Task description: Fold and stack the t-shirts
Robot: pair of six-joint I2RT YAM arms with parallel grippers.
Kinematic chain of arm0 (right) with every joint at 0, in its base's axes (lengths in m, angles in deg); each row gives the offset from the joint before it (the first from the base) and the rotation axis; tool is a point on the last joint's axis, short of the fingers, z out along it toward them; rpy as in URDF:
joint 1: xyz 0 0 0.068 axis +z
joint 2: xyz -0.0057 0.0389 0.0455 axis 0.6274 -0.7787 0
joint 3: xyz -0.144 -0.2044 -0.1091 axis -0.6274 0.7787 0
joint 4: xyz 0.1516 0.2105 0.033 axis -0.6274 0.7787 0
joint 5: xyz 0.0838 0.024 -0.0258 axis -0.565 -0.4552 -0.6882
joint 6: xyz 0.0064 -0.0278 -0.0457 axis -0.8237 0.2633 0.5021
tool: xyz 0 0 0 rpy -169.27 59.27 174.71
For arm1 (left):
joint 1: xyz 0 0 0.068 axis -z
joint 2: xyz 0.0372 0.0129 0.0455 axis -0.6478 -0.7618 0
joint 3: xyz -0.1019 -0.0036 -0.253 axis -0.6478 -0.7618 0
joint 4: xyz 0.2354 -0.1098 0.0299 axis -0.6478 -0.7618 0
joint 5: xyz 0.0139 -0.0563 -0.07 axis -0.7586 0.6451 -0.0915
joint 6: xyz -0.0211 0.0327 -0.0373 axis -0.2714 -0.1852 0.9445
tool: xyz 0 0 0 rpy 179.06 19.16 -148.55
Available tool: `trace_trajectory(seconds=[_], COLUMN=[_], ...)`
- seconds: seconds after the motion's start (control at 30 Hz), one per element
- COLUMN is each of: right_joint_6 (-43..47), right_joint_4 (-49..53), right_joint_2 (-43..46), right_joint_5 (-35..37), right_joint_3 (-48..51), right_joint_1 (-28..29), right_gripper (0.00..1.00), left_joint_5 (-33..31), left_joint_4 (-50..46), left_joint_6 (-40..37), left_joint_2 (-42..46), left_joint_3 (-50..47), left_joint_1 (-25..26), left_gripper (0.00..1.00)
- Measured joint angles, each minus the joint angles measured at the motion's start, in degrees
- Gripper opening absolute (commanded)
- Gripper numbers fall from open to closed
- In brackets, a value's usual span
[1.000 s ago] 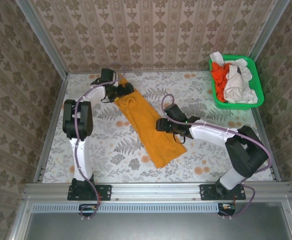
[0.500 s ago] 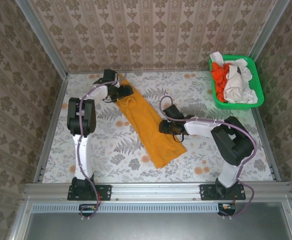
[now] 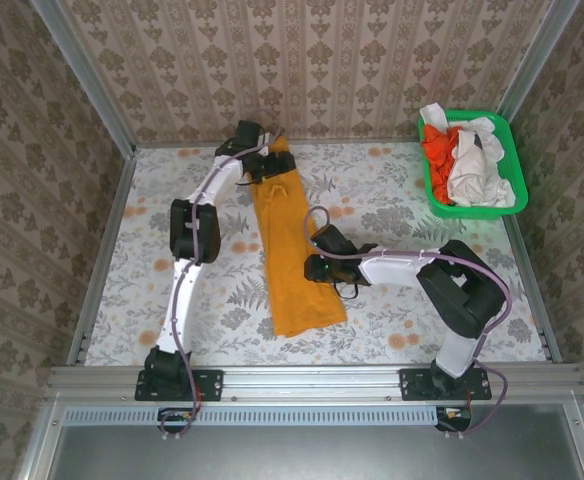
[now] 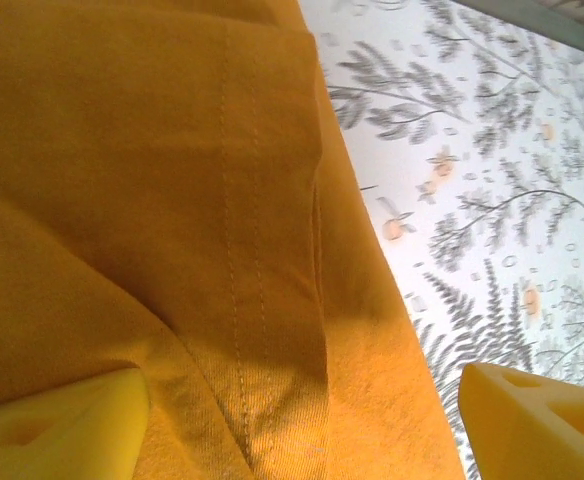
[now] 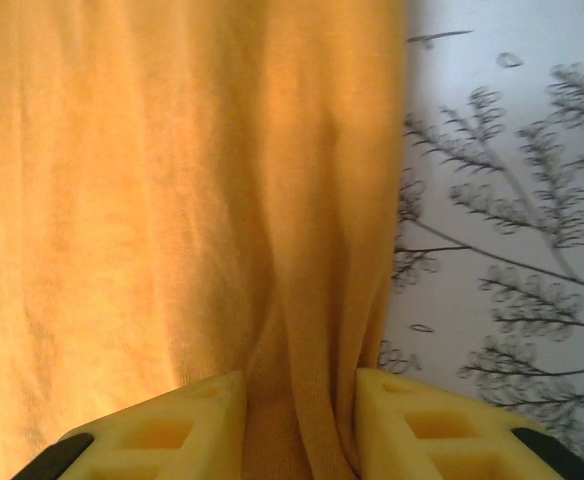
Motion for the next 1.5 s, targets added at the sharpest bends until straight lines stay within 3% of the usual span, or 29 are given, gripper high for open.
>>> trace_trajectory(seconds=[0.37,0.67,0.93,1.23,1.37,1.5], right_joint_6=[0.9,11.8,30.6,56.0,65.1,71.5], right_joint_4=[0.1,0.6,-2.3,2.2,8.0,13.2], right_joint_2=[-4.5,6.8,19.3,31.3,31.0,25.3], right_joint_5=[-1.9,2.3,3.7,-3.5,-4.7,-4.4], right_joint_3=[-5.5,-1.7,4.7,8.3,8.0,5.4], right_joint_1=[2.2,1.7,1.1,2.9,7.5,14.2], right_gripper=[0.38,0.71,0.83,0.81,0.8,0.78], left_joint_5=[3.4,3.8,1.0,-2.8,-3.8,-4.0], left_joint_4=[2.3,1.0,7.0,15.0,14.8,14.7], left_joint_6=[2.8,1.7,-2.5,-4.5,-4.0,-3.5], left_joint_2=[-2.3,6.2,35.1,61.3,66.9,71.5], left_joint_3=[3.6,-5.6,-34.0,-73.1,-86.1,-93.3], left_joint_1=[2.9,2.0,-0.7,-5.9,-10.2,-12.4], left_gripper=[0.95,1.0,1.0,1.0,1.0,1.0])
